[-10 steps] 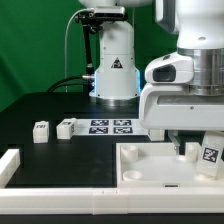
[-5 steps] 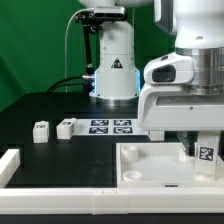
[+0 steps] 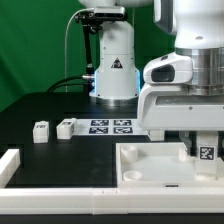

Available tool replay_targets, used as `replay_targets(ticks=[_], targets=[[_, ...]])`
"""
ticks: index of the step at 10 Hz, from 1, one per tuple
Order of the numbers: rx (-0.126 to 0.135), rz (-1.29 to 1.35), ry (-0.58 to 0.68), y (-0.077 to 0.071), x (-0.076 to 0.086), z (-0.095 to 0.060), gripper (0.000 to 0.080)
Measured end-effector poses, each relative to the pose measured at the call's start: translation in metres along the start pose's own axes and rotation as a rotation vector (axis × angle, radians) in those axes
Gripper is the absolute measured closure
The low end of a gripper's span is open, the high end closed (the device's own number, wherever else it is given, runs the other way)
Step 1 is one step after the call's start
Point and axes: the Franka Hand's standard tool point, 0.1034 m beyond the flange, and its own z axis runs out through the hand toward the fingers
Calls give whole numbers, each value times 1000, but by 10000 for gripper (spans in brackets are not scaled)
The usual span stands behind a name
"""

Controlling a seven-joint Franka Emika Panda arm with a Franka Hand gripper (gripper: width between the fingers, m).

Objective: Assemble one leg

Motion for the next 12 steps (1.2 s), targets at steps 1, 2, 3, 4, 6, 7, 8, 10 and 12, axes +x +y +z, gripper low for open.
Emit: replay_targets(ticks=[1, 2, 3, 4, 6, 7, 8, 10, 12], targets=[[3, 157, 1, 0, 0, 0, 511], [6, 351, 12, 1, 0, 1, 511], [4, 498, 16, 1, 0, 1, 511], [-2, 665, 21, 1, -1, 1, 509], [0, 940, 17, 1, 0, 1, 509], [7, 1058, 10, 2, 0, 2, 509], [15, 1188, 2, 2, 1, 1, 509], [17, 1235, 1, 2, 1, 1, 481], [19, 1198, -1, 1, 1, 2, 297]])
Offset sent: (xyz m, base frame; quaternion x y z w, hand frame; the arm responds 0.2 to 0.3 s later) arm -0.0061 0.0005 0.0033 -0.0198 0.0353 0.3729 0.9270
